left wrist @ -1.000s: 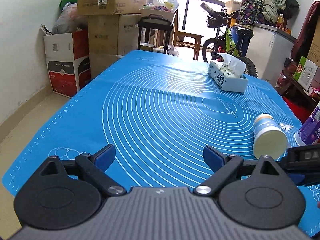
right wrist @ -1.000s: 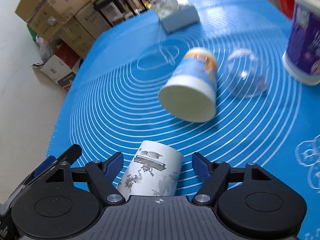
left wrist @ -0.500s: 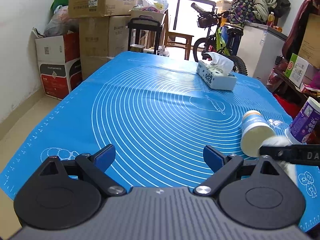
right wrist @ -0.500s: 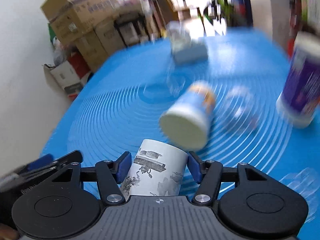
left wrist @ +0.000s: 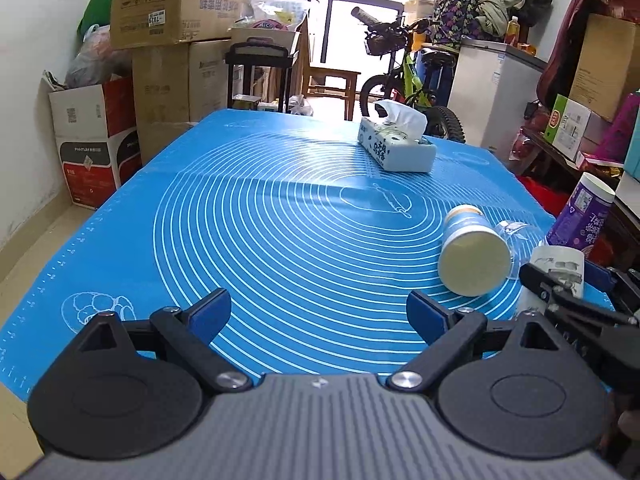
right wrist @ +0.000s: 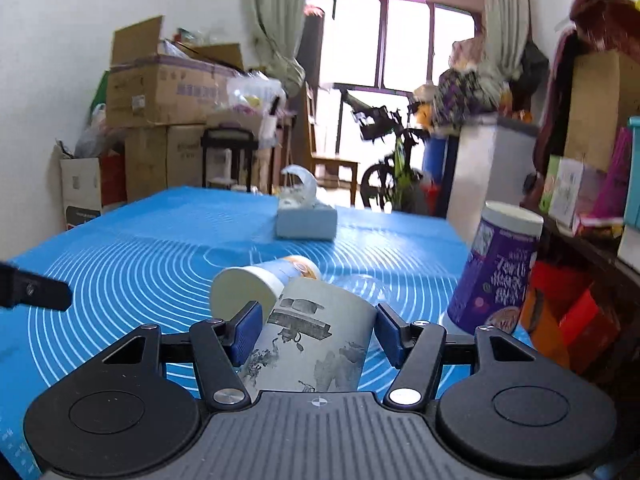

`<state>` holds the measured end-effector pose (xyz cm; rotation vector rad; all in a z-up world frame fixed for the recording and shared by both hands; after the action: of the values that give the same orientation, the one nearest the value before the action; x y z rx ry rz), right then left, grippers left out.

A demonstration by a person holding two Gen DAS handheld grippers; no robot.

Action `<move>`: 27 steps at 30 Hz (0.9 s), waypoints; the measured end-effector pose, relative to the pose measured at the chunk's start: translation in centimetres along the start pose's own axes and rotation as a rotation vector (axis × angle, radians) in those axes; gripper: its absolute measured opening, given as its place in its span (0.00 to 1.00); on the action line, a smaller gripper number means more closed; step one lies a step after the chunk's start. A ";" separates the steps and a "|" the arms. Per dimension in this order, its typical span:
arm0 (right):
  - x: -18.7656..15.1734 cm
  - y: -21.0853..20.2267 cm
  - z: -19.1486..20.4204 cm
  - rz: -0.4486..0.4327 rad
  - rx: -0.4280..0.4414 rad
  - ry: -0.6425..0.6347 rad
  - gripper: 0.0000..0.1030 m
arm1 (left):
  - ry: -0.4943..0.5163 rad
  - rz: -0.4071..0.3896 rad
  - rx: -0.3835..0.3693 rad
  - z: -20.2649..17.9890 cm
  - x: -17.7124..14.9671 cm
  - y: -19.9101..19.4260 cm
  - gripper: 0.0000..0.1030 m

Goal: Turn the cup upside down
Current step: 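Rotate the held cup rim-down and lower it onto the mat, then open the right tool and pull it back from the cup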

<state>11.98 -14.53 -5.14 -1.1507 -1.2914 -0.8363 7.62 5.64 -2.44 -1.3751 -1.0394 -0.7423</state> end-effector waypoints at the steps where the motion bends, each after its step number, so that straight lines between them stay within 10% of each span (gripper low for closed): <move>1: -0.1 -0.3 0.4 -0.012 0.004 -0.021 0.63 | -0.001 0.000 -0.001 0.0 0.0 0.0 0.91; 10: -0.3 -2.7 -0.2 0.012 0.031 0.014 0.62 | 0.006 0.002 -0.024 -1.0 -0.5 -0.8 0.91; 21: 0.6 -5.9 -0.5 0.036 0.043 0.068 0.94 | 0.038 -0.036 -0.046 -2.8 -1.2 -3.9 0.91; 27: 1.0 -9.8 -1.5 0.089 0.059 0.122 0.95 | 0.076 -0.068 -0.043 -3.8 -2.3 -6.2 0.91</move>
<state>3.23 -18.44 -2.33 -1.0853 -1.1495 -0.7857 1.66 0.93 -1.62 -1.3434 -1.0195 -0.8647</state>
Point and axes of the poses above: each gripper's, at about its wrist camera, not at the fingertips, and y roughly the way its jaws point, z to its left, x to its top, the point moved 1 cm from there along y, roughly the way its jaws point, and after that the axes turned 11 degrees about -z, right-handed, at the moved point
